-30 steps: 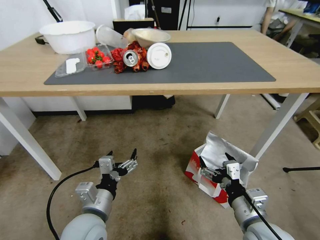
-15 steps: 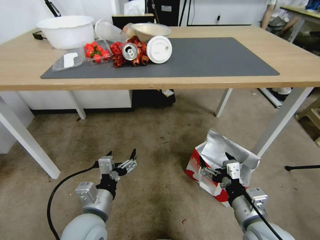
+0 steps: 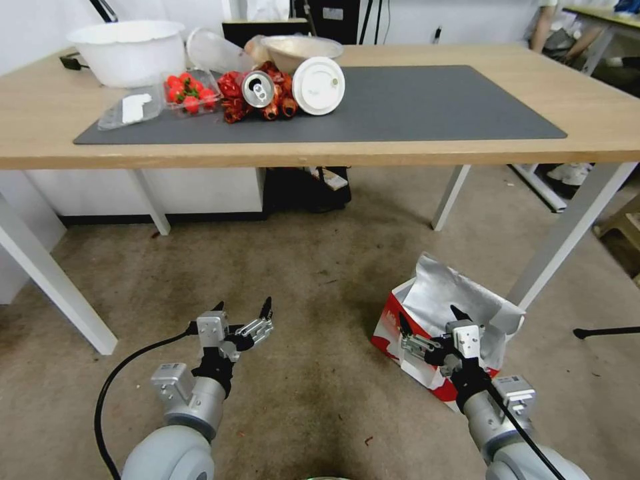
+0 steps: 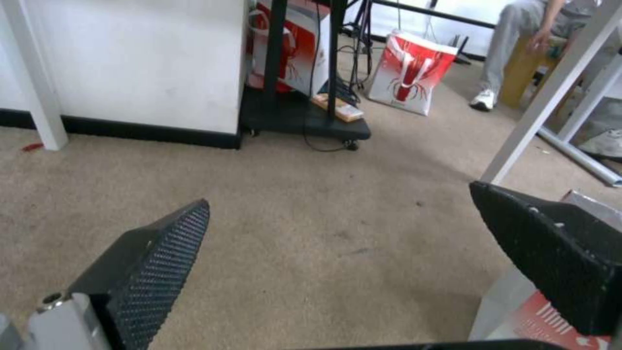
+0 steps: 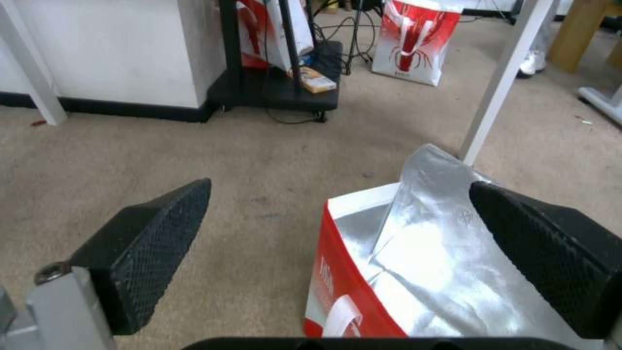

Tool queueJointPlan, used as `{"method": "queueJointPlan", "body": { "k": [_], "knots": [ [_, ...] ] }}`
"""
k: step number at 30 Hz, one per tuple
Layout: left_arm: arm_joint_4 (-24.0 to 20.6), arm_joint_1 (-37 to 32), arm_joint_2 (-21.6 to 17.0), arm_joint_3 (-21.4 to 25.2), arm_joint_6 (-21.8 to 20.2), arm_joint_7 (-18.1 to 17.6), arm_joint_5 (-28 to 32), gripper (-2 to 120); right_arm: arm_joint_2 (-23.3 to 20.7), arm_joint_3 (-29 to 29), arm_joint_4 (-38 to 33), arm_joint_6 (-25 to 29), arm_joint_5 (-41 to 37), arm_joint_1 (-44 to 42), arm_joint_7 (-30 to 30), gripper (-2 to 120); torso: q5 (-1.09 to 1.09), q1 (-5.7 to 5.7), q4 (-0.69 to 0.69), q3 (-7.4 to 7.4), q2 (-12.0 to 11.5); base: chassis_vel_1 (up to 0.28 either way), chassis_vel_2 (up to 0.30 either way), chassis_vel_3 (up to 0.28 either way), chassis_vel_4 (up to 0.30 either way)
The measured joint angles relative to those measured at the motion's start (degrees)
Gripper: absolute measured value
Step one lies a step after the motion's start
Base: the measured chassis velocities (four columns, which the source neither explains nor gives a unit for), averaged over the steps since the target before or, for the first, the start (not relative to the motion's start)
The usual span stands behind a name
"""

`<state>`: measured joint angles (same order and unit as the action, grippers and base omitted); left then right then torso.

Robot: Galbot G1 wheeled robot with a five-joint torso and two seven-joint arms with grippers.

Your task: Pick up the food delivery bag from the floor and place it on the table.

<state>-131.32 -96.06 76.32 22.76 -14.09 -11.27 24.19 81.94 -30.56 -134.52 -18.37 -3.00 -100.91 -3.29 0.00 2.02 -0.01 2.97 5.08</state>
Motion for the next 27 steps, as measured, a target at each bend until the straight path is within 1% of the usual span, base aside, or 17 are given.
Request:
{"method": "queueJointPlan", "body": {
  "k": [14, 18, 27],
  "knots": [
    [-0.34, -0.14, -0.16, 0.04, -0.03, 0.10, -0.03, 100, -0.28, -0.15, -0.62, -0.07, 0.00, -0.40, -0.07, 100, 0.00, -0.28, 0.00, -2.93, -3.22, 0.000, 0.000, 0.000, 0.000],
    [-0.38, -0.30, -0.12, 0.05, 0.00, 0.19, -0.08, 100, -0.27, -0.15, -0.76, -0.07, 0.00, -0.58, -0.12, 100, 0.00, -0.40, 0.00, -2.97, -3.88, 0.000, 0.000, 0.000, 0.000],
    [-0.54, -0.50, -0.11, 0.08, 0.14, 0.31, -0.28, 100, -0.23, -0.15, -0.96, -0.04, 0.07, -0.68, -0.16, 100, 0.00, -0.45, 0.00, -2.97, -3.97, 0.000, 0.000, 0.000, 0.000]
  ]
}}
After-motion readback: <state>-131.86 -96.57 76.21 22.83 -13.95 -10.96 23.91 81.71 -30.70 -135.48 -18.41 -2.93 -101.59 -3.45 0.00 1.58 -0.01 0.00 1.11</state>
